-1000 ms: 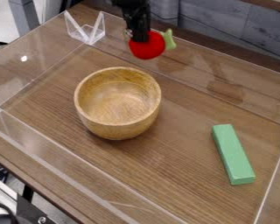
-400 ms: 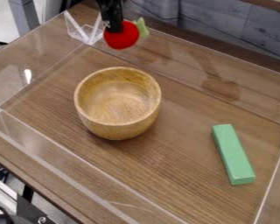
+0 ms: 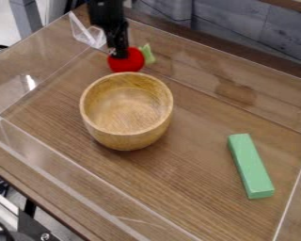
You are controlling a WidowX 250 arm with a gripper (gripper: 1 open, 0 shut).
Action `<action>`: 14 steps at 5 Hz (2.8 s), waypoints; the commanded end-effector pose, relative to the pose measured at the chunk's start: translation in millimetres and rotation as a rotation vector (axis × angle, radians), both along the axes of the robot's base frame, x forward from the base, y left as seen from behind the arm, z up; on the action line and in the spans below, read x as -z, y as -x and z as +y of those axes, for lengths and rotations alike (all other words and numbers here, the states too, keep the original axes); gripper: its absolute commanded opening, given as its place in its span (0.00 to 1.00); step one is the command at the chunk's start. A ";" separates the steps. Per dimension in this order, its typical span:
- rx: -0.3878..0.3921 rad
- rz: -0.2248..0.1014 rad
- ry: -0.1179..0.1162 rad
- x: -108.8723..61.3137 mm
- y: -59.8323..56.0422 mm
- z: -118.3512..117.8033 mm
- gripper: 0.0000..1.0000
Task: Move the red fruit to the left
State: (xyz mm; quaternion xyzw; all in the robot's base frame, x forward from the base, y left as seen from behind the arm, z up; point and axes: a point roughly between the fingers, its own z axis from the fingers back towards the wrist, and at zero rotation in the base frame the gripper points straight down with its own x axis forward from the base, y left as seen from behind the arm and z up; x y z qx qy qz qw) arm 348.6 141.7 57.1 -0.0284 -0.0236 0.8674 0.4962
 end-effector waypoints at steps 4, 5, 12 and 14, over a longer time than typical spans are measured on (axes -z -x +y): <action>-0.093 -0.070 -0.019 -10.4 5.3 21.1 1.00; -0.131 -0.070 -0.021 -11.4 12.2 21.7 1.00; -0.198 -0.053 0.094 -69.8 -18.7 -115.7 0.00; -0.257 -0.015 0.111 -27.1 -20.8 -153.3 0.00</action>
